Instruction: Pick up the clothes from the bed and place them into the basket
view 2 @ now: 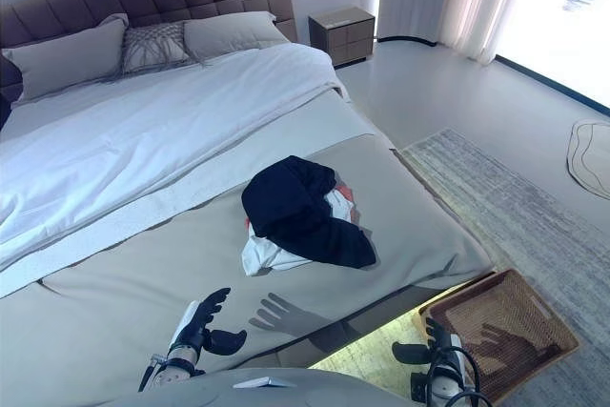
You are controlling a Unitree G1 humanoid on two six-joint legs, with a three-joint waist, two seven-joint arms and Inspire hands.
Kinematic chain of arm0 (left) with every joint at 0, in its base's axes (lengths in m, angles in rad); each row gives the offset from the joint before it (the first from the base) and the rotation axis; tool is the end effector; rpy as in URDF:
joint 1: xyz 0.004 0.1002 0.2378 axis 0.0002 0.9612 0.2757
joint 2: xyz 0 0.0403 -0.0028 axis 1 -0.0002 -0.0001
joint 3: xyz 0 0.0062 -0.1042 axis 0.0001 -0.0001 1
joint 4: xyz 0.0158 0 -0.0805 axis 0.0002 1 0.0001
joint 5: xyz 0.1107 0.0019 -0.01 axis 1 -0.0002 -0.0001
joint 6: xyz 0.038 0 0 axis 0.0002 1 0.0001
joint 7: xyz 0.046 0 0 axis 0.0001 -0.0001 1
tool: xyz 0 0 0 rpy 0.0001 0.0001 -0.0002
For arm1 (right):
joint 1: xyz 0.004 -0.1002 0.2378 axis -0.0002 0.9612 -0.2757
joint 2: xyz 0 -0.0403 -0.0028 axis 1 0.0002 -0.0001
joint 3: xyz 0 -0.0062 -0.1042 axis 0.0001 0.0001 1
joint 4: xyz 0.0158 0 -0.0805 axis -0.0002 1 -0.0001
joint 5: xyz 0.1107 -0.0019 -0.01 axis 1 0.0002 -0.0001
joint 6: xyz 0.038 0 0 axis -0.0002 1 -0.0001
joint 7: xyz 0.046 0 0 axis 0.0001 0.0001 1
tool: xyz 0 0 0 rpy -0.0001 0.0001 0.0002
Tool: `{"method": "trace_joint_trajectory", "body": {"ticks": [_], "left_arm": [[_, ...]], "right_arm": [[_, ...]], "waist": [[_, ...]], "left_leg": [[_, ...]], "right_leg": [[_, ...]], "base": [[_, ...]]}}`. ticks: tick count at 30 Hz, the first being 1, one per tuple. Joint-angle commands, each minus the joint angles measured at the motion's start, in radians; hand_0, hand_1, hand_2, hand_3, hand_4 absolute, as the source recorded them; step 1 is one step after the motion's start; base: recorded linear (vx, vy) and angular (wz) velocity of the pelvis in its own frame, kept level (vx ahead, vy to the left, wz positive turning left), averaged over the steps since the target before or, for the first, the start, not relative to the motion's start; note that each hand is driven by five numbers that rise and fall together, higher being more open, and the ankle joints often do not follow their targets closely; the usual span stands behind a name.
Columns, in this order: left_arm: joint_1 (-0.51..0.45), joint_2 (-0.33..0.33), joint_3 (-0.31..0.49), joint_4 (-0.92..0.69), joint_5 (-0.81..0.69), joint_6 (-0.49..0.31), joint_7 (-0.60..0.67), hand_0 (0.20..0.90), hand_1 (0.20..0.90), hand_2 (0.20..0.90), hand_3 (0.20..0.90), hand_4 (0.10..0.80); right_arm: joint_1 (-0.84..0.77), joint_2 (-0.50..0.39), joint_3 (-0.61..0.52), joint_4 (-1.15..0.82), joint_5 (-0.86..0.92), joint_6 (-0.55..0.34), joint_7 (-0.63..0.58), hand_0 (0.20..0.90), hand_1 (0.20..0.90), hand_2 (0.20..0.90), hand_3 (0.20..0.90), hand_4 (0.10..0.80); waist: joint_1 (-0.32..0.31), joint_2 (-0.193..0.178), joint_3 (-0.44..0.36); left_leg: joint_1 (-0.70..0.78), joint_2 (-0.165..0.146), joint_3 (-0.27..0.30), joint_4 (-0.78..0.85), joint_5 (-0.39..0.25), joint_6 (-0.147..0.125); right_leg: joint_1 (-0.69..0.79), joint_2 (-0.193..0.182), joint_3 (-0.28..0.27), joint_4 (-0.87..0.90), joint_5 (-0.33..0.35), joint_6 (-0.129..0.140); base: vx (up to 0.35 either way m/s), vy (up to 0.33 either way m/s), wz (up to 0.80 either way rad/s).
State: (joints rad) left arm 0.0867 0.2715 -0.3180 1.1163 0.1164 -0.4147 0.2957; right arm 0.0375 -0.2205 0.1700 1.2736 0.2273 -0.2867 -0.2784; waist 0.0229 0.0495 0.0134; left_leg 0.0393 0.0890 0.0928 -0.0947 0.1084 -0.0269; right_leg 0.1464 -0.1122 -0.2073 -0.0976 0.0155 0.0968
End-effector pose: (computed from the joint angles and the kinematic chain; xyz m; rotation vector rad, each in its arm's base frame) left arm 0.0736 0.2106 -0.1190 0.5490 0.7446 -0.0169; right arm 0.0642 -0.2201 -0.1272 -0.2578 1.0019 -0.3808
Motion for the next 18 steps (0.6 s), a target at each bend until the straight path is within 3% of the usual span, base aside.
{"method": "trace_joint_trajectory", "body": {"ticks": [1, 7, 11, 18], "left_arm": [[-0.108, 0.024, 0.026, -0.003, 0.000, -0.045, 0.092, 0.900, 0.900, 0.900, 0.900, 0.800], [-0.116, 0.008, 0.018, 0.015, -0.026, -0.009, -0.016, 0.900, 0.900, 0.900, 0.900, 0.800], [-0.118, 0.026, 0.023, 0.009, -0.059, -0.024, -0.019, 0.900, 0.900, 0.900, 0.900, 0.800], [-0.114, 0.035, 0.035, -0.010, -0.015, -0.046, 0.066, 0.900, 0.900, 0.900, 0.900, 0.800]], "right_arm": [[-0.089, -0.007, -0.023, 0.010, -0.014, -0.047, 0.008, 0.900, 0.900, 0.900, 0.900, 0.800], [-0.098, 0.003, -0.011, 0.022, -0.005, -0.023, 0.014, 0.900, 0.900, 0.900, 0.900, 0.800], [-0.099, -0.005, -0.014, 0.030, 0.015, 0.000, 0.095, 0.900, 0.900, 0.900, 0.900, 0.800], [-0.104, -0.009, -0.006, 0.020, -0.002, -0.020, 0.073, 0.900, 0.900, 0.900, 0.900, 0.800]], "waist": [[0.008, -0.028, 0.053], [0.012, -0.037, 0.047], [0.013, -0.037, 0.048], [0.024, -0.043, 0.045]], "left_leg": [[0.091, 0.001, 0.013, 0.007, -0.140, -0.018], [0.090, 0.002, 0.007, 0.007, -0.141, -0.019], [0.090, 0.004, 0.009, 0.007, -0.141, -0.019], [0.083, 0.001, -0.004, 0.007, -0.137, -0.018]], "right_leg": [[0.016, -0.020, -0.016, 0.023, -0.032, -0.013], [0.020, -0.022, -0.020, 0.020, -0.030, -0.010], [0.020, -0.022, -0.020, 0.019, -0.030, -0.010], [0.019, -0.018, -0.017, 0.014, -0.026, -0.013]], "base": [[0.017, 0.030, 0.00], [0.027, -0.002, 0.01], [0.009, -0.002, 0.00], [-0.002, -0.003, 0.02]]}}
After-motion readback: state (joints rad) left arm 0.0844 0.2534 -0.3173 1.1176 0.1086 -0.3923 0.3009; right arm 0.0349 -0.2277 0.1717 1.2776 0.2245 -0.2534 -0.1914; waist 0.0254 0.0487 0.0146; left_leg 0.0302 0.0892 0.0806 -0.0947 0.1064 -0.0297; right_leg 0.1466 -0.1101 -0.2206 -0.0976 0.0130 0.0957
